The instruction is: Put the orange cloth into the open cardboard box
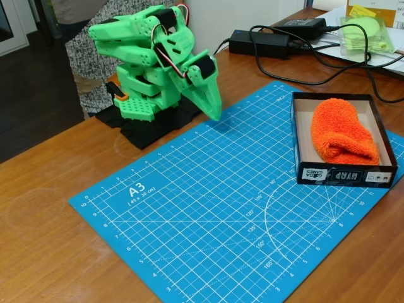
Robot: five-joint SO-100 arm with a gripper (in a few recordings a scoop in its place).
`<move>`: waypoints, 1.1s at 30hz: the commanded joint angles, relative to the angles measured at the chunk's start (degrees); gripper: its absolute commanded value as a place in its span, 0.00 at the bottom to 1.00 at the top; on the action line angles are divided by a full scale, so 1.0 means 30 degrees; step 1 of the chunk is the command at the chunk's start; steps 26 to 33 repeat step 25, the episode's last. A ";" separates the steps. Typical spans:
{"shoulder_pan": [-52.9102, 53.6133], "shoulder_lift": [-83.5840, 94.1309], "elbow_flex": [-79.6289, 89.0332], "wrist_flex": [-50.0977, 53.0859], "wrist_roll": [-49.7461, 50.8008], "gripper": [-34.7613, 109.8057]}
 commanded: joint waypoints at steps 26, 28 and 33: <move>0.1260 0.0205 0.0117 0.0088 0.1025 0.24; 0.1260 0.0205 0.0117 0.0088 0.1025 0.24; 0.1260 0.0205 0.0117 0.0088 0.1025 0.24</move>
